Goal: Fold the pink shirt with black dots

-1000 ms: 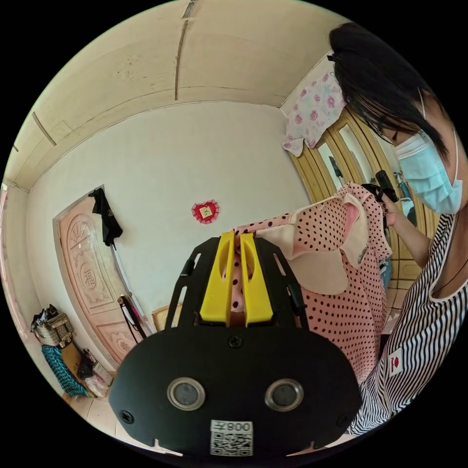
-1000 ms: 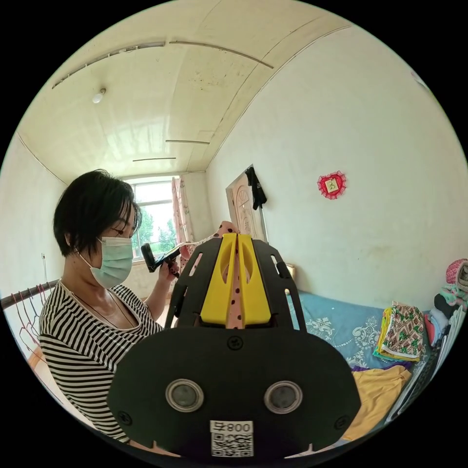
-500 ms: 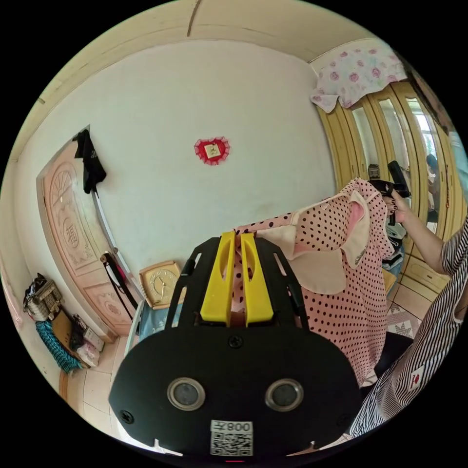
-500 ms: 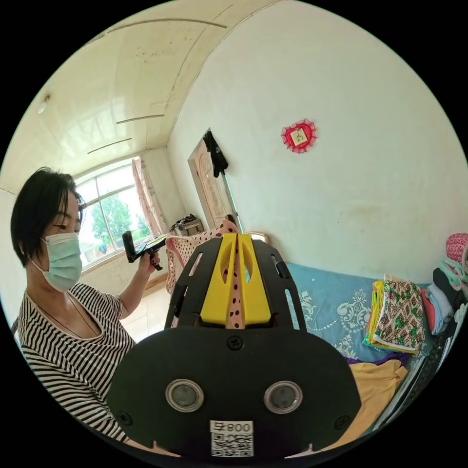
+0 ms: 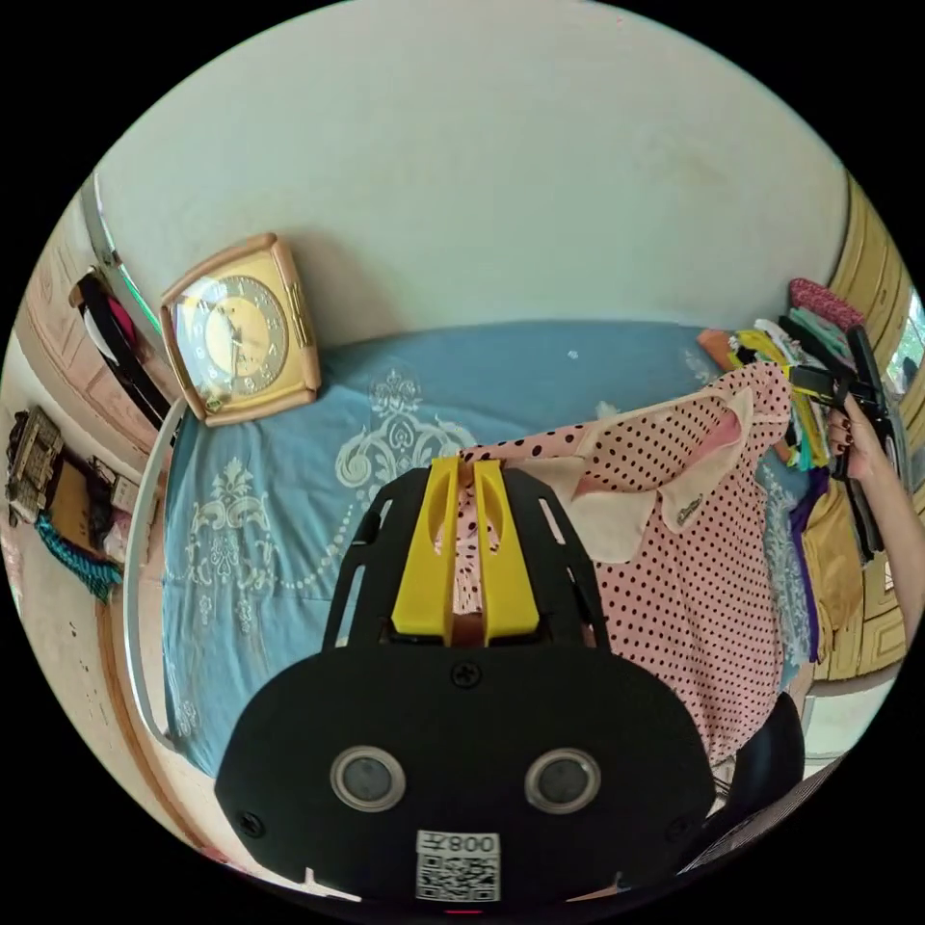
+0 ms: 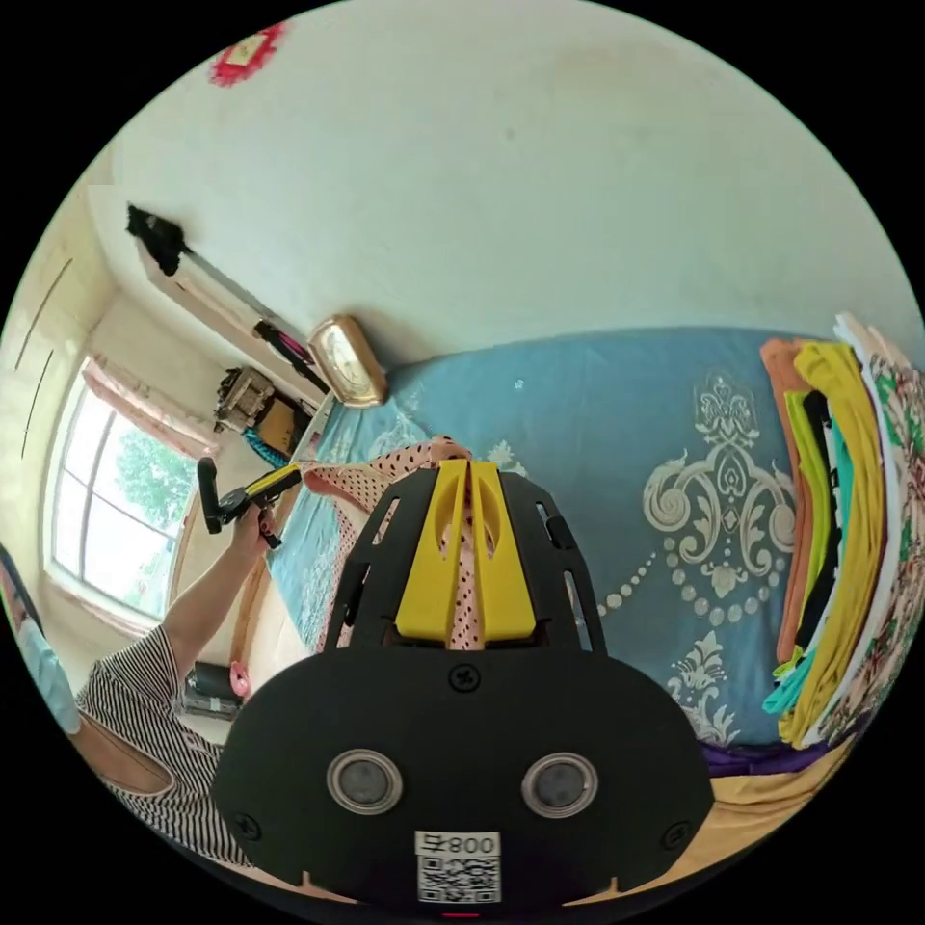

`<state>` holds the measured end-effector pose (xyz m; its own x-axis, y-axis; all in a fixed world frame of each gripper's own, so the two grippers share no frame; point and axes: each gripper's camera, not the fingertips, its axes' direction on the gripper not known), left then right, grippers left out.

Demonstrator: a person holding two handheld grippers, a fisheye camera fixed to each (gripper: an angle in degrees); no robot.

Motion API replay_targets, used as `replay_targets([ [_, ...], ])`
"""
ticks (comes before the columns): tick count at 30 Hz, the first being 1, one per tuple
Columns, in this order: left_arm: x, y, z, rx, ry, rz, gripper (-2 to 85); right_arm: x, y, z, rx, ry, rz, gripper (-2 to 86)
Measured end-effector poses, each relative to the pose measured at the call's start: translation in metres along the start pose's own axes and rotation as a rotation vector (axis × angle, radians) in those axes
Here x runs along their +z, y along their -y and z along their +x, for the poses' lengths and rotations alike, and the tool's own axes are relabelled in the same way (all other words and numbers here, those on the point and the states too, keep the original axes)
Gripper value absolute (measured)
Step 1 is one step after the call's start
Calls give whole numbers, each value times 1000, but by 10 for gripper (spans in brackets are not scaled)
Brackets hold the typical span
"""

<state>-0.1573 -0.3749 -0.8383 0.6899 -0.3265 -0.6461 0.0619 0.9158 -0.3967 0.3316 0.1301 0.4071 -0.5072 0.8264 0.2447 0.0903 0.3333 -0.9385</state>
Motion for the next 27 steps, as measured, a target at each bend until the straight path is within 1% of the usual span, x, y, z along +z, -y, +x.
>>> replay_targets([
  [2,44,7,-17,-16,2,-80,32,31,23,55,107,-59,-61,1],
  [4,69,6,-37,-45,-3,-88,37,39,33,87,174,-104,-78,1],
  [5,78,4,-50,-49,-13,-82,40,37,36,104,188,-96,-80,1],
  [7,80,-4,-73,-52,-16,-49,47,27,35,118,164,-48,-68,3],
  [9,73,-21,-114,-105,-91,-31,61,13,26,124,124,-12,-64,5],
  [10,71,-28,-125,-129,-127,-24,63,3,16,125,100,4,-78,6],
  [12,60,-67,-165,-204,-279,-13,70,-14,-6,123,64,13,-105,11],
  [13,57,-78,-174,-221,-308,-14,71,-25,-25,119,54,-3,-141,17],
  [15,50,-129,-201,-270,-416,-66,80,-44,-59,114,50,-10,-176,26],
  [18,45,-194,-227,-341,-510,-165,95,-81,-121,115,110,-17,-209,47],
  [21,47,-243,-249,-420,-589,-262,111,-111,-177,124,221,12,-232,55],
  [23,50,-261,-264,-487,-656,-272,117,-125,-210,136,328,32,-248,59],
  [27,59,-272,-292,-526,-721,-282,125,-132,-231,149,389,68,-292,67],
])
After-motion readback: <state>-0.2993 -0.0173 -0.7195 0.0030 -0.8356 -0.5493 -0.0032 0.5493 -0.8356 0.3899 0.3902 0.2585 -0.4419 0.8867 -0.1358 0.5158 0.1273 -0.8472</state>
